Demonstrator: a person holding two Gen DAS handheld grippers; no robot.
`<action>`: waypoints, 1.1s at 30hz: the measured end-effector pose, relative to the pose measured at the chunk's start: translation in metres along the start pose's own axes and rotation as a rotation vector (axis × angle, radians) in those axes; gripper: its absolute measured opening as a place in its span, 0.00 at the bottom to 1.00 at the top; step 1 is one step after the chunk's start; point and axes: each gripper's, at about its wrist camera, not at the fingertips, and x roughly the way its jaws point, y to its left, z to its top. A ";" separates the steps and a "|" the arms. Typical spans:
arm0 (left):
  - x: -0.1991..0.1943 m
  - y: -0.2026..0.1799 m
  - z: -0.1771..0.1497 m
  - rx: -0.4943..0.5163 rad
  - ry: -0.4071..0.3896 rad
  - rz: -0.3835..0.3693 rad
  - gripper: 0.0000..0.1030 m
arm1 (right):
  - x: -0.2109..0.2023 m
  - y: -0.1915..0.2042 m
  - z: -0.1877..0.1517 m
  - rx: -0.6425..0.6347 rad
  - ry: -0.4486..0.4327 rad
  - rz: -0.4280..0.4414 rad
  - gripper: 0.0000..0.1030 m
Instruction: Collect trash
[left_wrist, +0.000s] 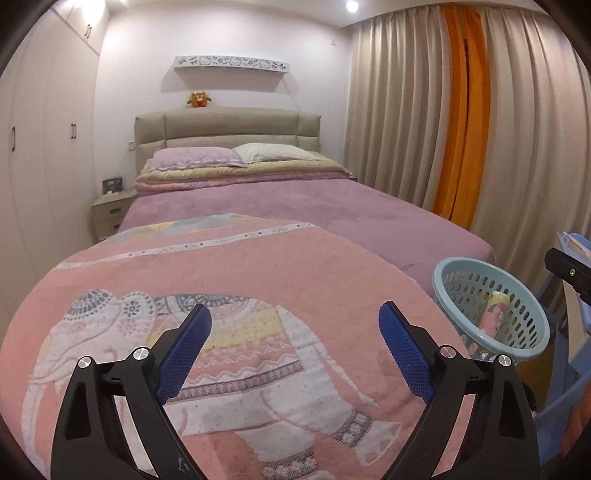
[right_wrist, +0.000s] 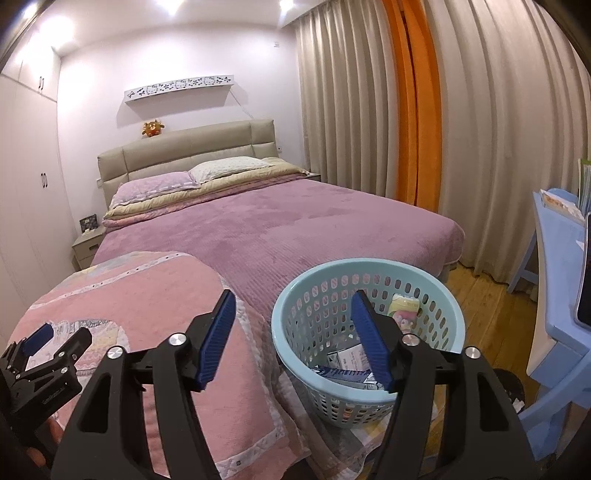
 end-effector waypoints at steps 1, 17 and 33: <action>0.000 0.000 0.000 0.001 0.001 0.000 0.87 | -0.003 0.002 0.000 -0.006 -0.009 0.005 0.67; 0.002 -0.002 0.000 0.007 0.009 -0.003 0.87 | -0.009 0.017 0.002 -0.051 -0.005 -0.025 0.71; 0.002 -0.005 0.000 0.006 0.012 -0.007 0.87 | -0.007 0.017 0.005 -0.060 -0.004 -0.023 0.71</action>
